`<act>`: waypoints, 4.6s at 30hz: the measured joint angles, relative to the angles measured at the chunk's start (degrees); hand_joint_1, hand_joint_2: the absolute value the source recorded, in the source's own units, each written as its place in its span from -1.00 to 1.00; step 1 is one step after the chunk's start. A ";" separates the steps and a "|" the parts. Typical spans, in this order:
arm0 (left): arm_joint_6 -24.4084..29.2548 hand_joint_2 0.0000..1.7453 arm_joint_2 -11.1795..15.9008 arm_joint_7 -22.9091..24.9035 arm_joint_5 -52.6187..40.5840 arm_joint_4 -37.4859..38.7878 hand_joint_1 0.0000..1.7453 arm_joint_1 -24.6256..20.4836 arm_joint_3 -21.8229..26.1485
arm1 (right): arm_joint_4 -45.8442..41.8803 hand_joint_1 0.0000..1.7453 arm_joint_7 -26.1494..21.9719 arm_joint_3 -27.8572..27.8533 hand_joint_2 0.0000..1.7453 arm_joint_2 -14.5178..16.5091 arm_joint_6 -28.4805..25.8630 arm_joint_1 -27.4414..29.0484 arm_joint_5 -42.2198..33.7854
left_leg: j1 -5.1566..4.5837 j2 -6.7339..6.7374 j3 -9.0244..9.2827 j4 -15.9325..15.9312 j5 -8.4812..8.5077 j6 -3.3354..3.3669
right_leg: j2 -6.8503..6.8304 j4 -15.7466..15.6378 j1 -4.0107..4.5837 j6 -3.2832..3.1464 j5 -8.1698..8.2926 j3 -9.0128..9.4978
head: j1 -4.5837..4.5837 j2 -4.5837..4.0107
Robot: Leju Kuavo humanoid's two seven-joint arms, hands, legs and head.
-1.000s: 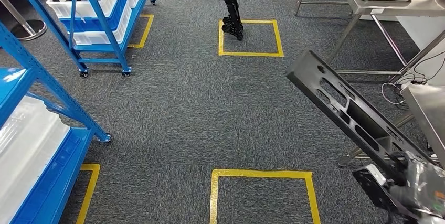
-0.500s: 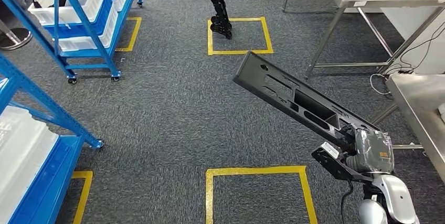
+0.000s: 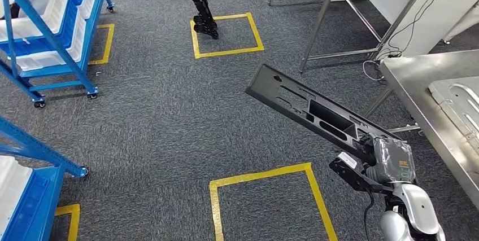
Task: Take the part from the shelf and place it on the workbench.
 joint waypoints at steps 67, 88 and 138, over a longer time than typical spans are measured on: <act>-5.09 1.00 -0.22 -0.10 -1.22 0.00 -1.00 -1.45 -2.64 | 19.36 1.00 8.73 0.71 1.00 -9.97 2.21 -28.23 6.98 | 0.72 -3.09 -1.62 3.28 -1.90 -1.85 | 3.52 -1.71 -1.33 -0.45 1.02 -0.42 | 0.36 0.00; -3.80 1.00 -2.85 5.91 -3.09 0.00 -1.00 -2.67 -5.24 | 36.19 1.00 11.32 13.43 1.00 0.03 2.19 -42.72 12.16 | 0.80 -4.66 -2.90 0.30 2.49 0.61 | 4.22 12.50 -1.39 1.68 -3.85 -7.71 | 0.44 0.00; -3.76 1.00 -3.02 4.31 -0.98 0.17 -1.00 -1.72 -6.48 | 43.18 1.00 14.19 19.44 1.00 -0.63 2.94 -41.73 16.70 | 0.28 -5.20 -8.46 2.46 5.64 -0.71 | 5.06 -1.49 -0.08 -1.42 -2.80 4.47 | 0.44 -0.01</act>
